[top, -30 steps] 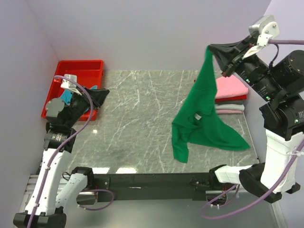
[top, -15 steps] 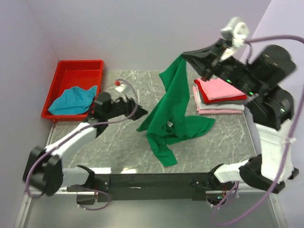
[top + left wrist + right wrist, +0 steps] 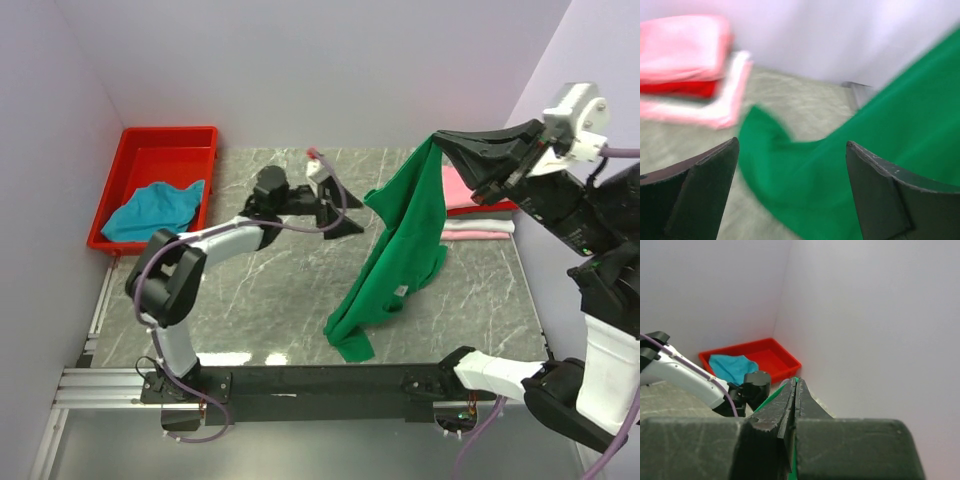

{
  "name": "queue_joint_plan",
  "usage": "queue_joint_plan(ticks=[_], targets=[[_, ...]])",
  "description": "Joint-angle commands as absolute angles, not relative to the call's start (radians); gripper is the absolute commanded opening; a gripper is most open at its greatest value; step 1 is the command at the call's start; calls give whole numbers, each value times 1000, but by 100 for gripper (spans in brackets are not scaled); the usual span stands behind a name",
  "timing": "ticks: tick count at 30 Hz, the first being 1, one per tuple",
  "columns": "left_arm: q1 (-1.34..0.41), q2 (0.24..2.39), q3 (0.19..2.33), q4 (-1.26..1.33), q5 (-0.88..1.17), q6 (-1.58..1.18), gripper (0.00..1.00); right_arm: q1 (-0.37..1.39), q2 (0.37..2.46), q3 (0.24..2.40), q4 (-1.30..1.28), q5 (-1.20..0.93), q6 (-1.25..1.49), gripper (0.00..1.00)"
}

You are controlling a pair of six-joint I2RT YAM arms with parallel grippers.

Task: Fold and stack the t-shirts
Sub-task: Flatten the tshirt out

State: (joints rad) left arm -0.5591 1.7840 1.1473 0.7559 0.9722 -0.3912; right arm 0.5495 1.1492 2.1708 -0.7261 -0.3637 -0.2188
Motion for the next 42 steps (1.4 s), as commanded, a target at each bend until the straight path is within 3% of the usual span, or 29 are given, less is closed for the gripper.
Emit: queue_joint_plan(ticks=[1, 5, 8, 16, 20, 26, 30, 32, 35, 36, 37, 40, 42], targets=[[-649, 1830, 1223, 933, 1216, -521, 89, 538, 1157, 2137, -718, -301, -248, 0], [-658, 1778, 1174, 781, 1070, -396, 80, 534, 1152, 2112, -729, -253, -276, 0], [-608, 1631, 1100, 672, 848, -298, 85, 531, 1149, 2091, -739, -218, -291, 0], [-578, 1320, 905, 374, 831, -77, 90, 500, 1103, 2003, -735, -156, -330, 0], [-653, 1194, 799, 322, 827, -32, 93, 471, 1088, 1979, -744, -167, -318, 0], [-771, 1305, 795, 359, 753, -78, 93, 407, 1080, 1971, -753, -225, -284, 0], [-868, 1443, 909, 272, 625, -58, 91, 374, 1080, 1968, -768, -255, -272, 0], [-890, 1514, 986, 201, 534, -48, 83, 370, 1075, 1959, -770, -264, -270, 0], [-888, 1569, 1064, 119, 555, -34, 41, 362, 1069, 1956, -776, -267, -270, 0], [-888, 1575, 1077, 109, 564, -32, 15, 361, 1069, 1956, -778, -267, -273, 0], [-888, 1574, 1083, 106, 572, -28, 2, 360, 1069, 1956, -779, -265, -273, 0], [-890, 1523, 1054, 114, 555, -11, 0, 356, 1071, 1948, -775, -261, -278, 0], [-888, 1454, 1057, 45, 405, 36, 0, 353, 1071, 1945, -767, -233, -285, 0]])
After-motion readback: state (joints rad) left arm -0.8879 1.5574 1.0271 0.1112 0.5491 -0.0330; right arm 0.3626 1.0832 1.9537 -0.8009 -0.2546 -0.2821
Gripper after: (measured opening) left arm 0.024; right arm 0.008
